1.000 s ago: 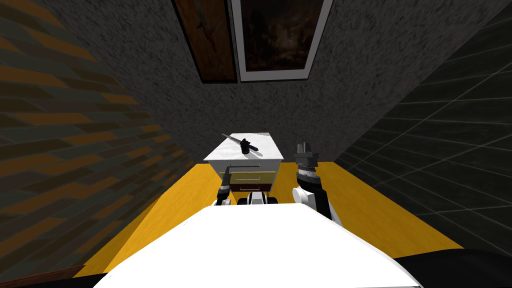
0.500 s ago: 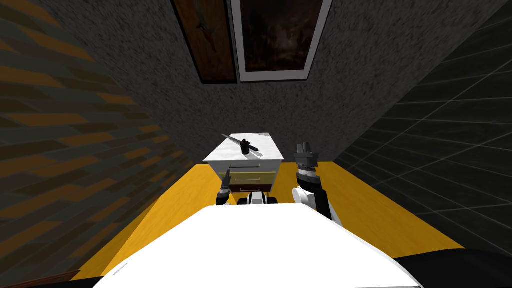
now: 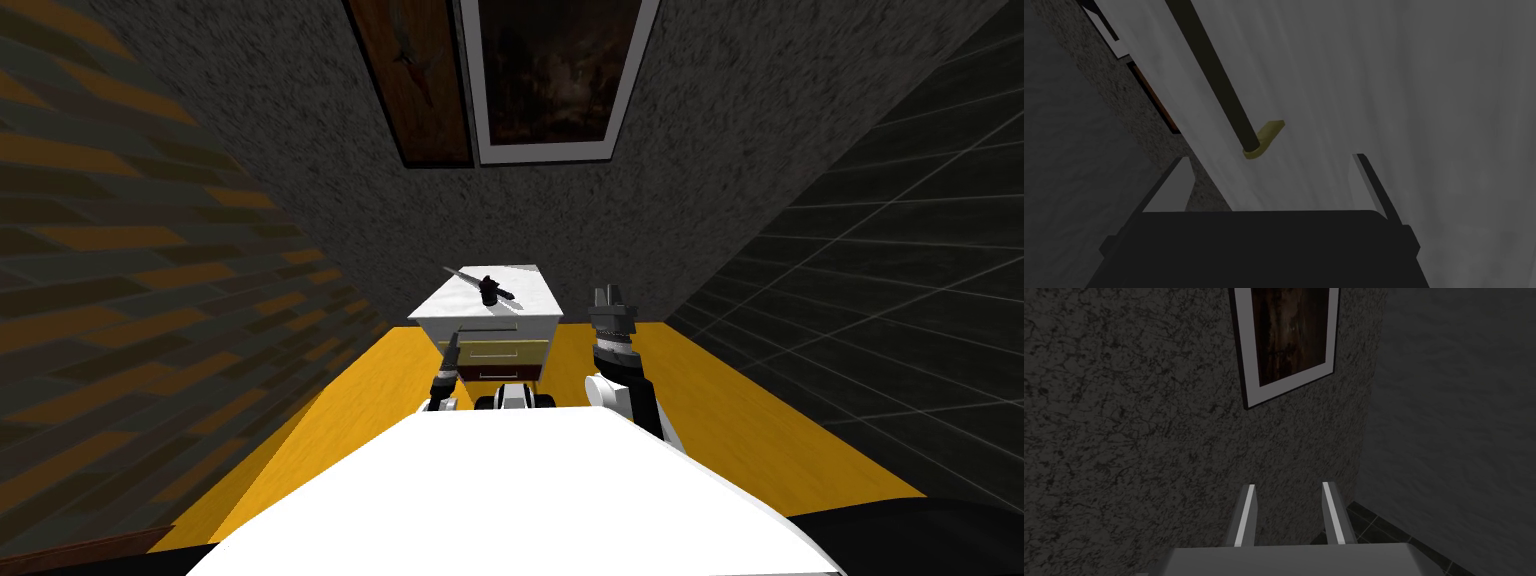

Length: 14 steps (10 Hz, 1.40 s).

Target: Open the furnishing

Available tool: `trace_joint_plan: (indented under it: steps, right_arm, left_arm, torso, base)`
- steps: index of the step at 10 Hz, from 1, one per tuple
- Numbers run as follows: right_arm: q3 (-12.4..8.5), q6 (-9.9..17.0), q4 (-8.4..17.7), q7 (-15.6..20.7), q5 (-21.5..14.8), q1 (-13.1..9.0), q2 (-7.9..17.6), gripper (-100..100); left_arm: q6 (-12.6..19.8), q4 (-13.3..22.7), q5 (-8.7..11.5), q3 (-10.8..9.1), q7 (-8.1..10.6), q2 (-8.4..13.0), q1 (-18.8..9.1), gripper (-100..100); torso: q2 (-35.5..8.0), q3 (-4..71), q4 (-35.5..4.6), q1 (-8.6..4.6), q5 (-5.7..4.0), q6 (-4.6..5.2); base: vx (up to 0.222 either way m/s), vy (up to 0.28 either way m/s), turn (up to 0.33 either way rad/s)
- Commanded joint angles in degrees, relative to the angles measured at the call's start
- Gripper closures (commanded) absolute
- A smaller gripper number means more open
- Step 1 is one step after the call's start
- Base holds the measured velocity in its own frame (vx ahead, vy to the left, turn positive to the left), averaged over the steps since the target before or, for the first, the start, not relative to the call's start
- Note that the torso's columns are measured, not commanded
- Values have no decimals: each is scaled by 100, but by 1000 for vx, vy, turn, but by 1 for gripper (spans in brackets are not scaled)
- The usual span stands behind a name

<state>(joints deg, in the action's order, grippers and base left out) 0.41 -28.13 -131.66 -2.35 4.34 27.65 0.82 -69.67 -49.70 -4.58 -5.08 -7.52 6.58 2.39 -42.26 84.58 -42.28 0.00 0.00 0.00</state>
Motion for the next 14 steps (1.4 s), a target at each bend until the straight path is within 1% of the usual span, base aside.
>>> trace_joint_plan:
  steps: [1, 2, 3, 7, 8, 9, 13, 14]
  right_arm:
    - [0, 0, 0, 0, 0, 0, 0, 0]
    - [0, 0, 0, 0, 0, 0, 0, 0]
    - [0, 0, 0, 0, 0, 0, 0, 0]
    - [0, 0, 0, 0, 0, 0, 0, 0]
    - [0, 0, 0, 0, 0, 0, 0, 0]
    - [0, 0, 0, 0, 0, 0, 0, 0]
    - [0, 0, 0, 0, 0, 0, 0, 0]
    - [0, 0, 0, 0, 0, 0, 0, 0]
  left_arm:
    - [311, -86, -5, 12, 22, 23, -109, -100]
    - [413, -94, -5, 15, 30, 26, -162, -100]
    - [613, -107, -6, 20, 44, 25, -266, -100]
    - [987, -129, -6, 30, 71, -6, -458, -100]
    - [1170, -138, -6, 35, 84, -21, -551, -100]
    - [1261, -143, -6, 37, 90, -23, -597, -100]
    - [1618, -165, -7, 47, 116, 17, -781, -100]
    - [1792, -178, -8, 51, 128, 49, -872, -100]
  torso:
    - [-1, 0, 0, 2, 0, 0]
    - [-1, -1, -1, 4, 1, 0]
    - [1, 0, 0, 2, 0, 0]
    - [-1, -1, 0, 2, 0, 0]
    - [1, 1, 0, 2, 0, 0]
    - [-3, -2, -1, 1, 0, 0]
    - [0, 0, 0, 4, 1, 0]
    - [-1, -1, 0, 3, 1, 0]
  base:
    - [-58, -22, 5]
    - [-47, -23, 6]
    - [-62, -37, 9]
    - [-54, -28, 5]
    - [-57, -23, 9]
    - [-62, -27, 5]
    - [-46, -26, 5]
    - [-61, -23, 8]
